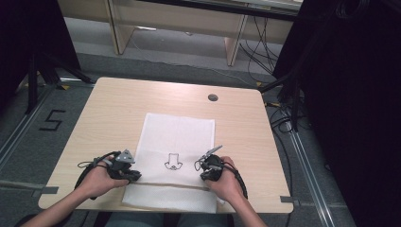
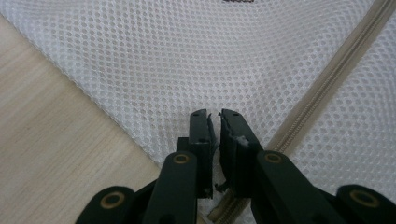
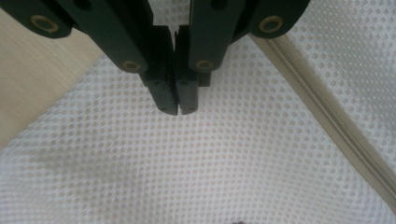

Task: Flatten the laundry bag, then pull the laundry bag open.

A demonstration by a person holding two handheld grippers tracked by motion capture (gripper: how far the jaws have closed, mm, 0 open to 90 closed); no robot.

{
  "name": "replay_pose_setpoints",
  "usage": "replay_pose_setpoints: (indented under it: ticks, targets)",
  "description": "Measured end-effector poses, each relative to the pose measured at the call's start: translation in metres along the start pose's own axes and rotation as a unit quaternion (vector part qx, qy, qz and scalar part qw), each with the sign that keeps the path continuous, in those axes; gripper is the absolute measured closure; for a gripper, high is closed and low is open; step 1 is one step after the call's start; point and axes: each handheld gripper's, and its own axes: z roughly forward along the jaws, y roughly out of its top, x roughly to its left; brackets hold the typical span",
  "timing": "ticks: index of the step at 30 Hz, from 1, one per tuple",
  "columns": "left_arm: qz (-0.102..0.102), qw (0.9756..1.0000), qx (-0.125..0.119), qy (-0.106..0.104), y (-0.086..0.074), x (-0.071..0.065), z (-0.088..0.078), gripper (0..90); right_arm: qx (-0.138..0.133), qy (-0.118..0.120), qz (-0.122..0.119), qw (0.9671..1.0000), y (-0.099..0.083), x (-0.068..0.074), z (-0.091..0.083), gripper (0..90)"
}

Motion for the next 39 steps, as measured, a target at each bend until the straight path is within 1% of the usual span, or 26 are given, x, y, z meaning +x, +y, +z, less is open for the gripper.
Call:
replay_pose_setpoints:
  ticks: [1,2,3,4,5,6,7,8,9,10,11,13,19,20,21,23,25,26,27,29,30,31,33,35,36,39]
  targets:
    - [-0.003,1.0,-0.004,0.001,0.0,0.0,0.0,81.6,-0.006,-0.002,0.008,0.9999,0.0,0.0,-0.003,88.0]
    - [-0.007,0.9999,-0.013,0.002,0.002,0.0,-0.001,81.7,-0.024,-0.001,-0.003,0.9997,0.0,-0.003,-0.005,87.4]
    - [-0.014,0.9996,-0.025,-0.005,0.003,0.0,-0.003,81.3,-0.037,-0.002,0.009,0.9993,0.0,-0.004,-0.012,84.9]
    - [-0.01,0.9994,-0.032,-0.001,0.004,0.001,-0.004,80.8,-0.046,-0.005,0.009,0.9989,-0.001,-0.006,-0.014,83.3]
    - [-0.01,0.9994,-0.032,-0.001,0.004,0.001,-0.004,80.1,-0.046,-0.005,0.009,0.9989,-0.001,-0.006,-0.014,83.3]
    - [-0.011,0.9994,-0.033,-0.005,0.005,0.001,-0.005,80.1,-0.051,-0.004,0.021,0.9985,-0.002,-0.005,-0.017,81.2]
    - [-0.014,0.9992,-0.037,-0.009,0.005,0.001,-0.005,78.7,-0.069,-0.008,0.017,0.9975,-0.005,-0.009,-0.019,78.8]
    - [-0.025,0.9985,-0.047,-0.011,0.005,0.0,-0.005,78.1,-0.074,-0.008,0.024,0.9969,-0.007,-0.011,-0.02,78.1]
    - [-0.018,0.9987,-0.048,-0.008,0.006,0.001,-0.005,77.7,-0.077,-0.008,0.036,0.9964,-0.009,-0.013,-0.021,77.0]
    - [-0.018,0.9987,-0.048,-0.008,0.006,0.001,-0.005,77.5,-0.077,-0.008,0.036,0.9964,-0.009,-0.013,-0.021,77.0]
    - [-0.02,0.9985,-0.051,-0.007,0.006,0.001,-0.004,77.5,-0.076,-0.007,0.049,0.9959,-0.01,-0.013,-0.023,75.6]
    - [-0.02,0.9983,-0.054,-0.011,0.007,0.002,-0.004,77.3,-0.09,-0.012,0.061,0.994,-0.014,-0.019,-0.026,72.7]
    - [-0.022,0.9979,-0.059,-0.011,0.008,0.002,-0.003,76.6,-0.098,-0.017,0.072,0.9925,-0.023,-0.022,-0.032,71.8]
    - [-0.022,0.9979,-0.059,-0.011,0.008,0.002,-0.003,76.6,-0.098,-0.017,0.072,0.9925,-0.023,-0.022,-0.032,71.8]
    - [-0.022,0.9978,-0.061,-0.011,0.008,0.002,-0.003,76.6,-0.104,-0.017,0.063,0.9924,-0.024,-0.023,-0.031,71.6]
    - [-0.018,0.9979,-0.062,-0.004,0.008,0.001,-0.004,76.4,-0.103,-0.026,0.068,0.9921,-0.026,-0.022,-0.032,72.9]
    - [-0.021,0.9977,-0.064,-0.006,0.008,0.001,-0.003,76.4,-0.105,-0.026,0.07,0.9917,-0.025,-0.021,-0.033,74.1]
    - [-0.022,0.9976,-0.065,-0.011,0.007,0.0,-0.004,76.0,-0.094,-0.021,0.072,0.9928,-0.024,-0.021,-0.037,77.2]
    - [-0.022,0.9972,-0.07,-0.011,0.007,0.0,-0.004,76.0,-0.094,-0.021,0.072,0.9928,-0.024,-0.021,-0.037,77.2]
    - [-0.023,0.9962,-0.083,-0.015,0.008,-0.002,-0.005,76.1,-0.081,-0.015,0.069,0.9942,-0.025,-0.019,-0.039,83.1]
    - [-0.016,0.9967,-0.079,-0.012,0.008,-0.001,-0.005,76.1,-0.081,-0.015,0.069,0.9942,-0.025,-0.019,-0.039,83.1]
    - [-0.021,0.9964,-0.08,-0.016,0.009,-0.003,-0.005,76.1,-0.078,-0.016,0.059,0.9951,-0.026,-0.02,-0.038,85.2]
    - [-0.02,0.9957,-0.089,-0.015,0.01,-0.004,-0.004,76.1,-0.061,-0.003,0.071,0.9956,-0.028,-0.018,-0.04,90.0]
    - [-0.02,0.9959,-0.088,-0.013,0.01,-0.004,-0.003,76.1,-0.061,-0.001,0.072,0.9955,-0.028,-0.019,-0.04,90.0]
    - [-0.015,0.9963,-0.084,-0.014,0.01,-0.003,-0.003,76.0,-0.053,0.004,0.088,0.9947,-0.028,-0.017,-0.043,90.0]
    - [-0.01,0.9963,-0.085,-0.01,0.01,-0.003,-0.004,75.8,-0.056,0.007,0.085,0.9948,-0.028,-0.018,-0.043,90.0]
